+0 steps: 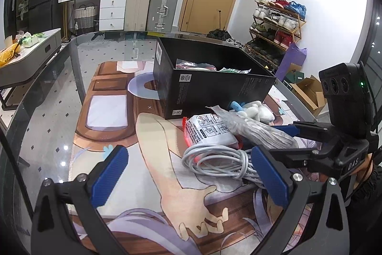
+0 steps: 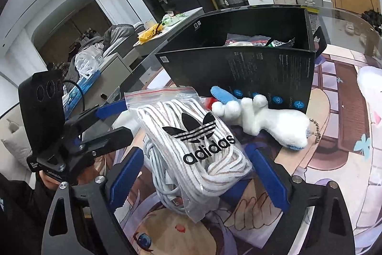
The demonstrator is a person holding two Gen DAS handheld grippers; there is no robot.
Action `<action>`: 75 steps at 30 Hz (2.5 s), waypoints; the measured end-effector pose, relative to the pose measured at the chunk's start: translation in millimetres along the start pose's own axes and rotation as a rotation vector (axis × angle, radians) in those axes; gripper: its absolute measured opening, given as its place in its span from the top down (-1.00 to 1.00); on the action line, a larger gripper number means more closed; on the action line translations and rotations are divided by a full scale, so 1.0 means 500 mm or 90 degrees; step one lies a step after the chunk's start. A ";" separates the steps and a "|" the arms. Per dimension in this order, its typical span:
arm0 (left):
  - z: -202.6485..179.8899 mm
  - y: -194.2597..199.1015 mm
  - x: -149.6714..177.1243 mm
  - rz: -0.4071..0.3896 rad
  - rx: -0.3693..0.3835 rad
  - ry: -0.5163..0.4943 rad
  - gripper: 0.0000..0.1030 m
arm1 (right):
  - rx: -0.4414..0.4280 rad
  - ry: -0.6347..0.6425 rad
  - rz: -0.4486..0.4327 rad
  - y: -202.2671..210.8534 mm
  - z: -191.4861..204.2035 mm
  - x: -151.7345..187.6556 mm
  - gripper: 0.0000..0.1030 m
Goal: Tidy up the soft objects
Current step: 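Move both grippers from the box back toward the items on the table, then grasp the clear adidas bag of white cables with the right gripper and lift, then lower the left gripper onto the white cable coil and close it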
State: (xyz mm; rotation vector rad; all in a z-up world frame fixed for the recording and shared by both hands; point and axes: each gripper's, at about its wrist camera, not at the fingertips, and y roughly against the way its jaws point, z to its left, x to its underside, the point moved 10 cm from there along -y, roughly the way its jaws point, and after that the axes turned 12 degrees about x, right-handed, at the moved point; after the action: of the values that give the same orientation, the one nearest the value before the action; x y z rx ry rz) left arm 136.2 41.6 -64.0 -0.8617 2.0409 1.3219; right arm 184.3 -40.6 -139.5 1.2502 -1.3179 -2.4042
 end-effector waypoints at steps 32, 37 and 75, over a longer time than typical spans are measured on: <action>-0.008 -0.007 0.005 0.015 -0.010 -0.014 -1.00 | -0.015 0.003 -0.069 0.078 0.004 -0.005 0.16; -0.032 -0.013 0.013 0.040 -0.012 -0.029 -1.00 | -0.002 -0.007 -0.101 0.115 -0.010 -0.017 0.16; -0.094 -0.065 0.042 0.088 0.052 0.064 -0.11 | 0.018 -0.041 -0.130 0.165 -0.048 -0.035 0.16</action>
State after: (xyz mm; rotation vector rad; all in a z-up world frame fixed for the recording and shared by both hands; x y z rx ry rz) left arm 142.3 -16.5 -80.9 -0.7761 2.2518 1.2804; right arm 191.2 -98.4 -73.9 1.3873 -1.3043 -2.5919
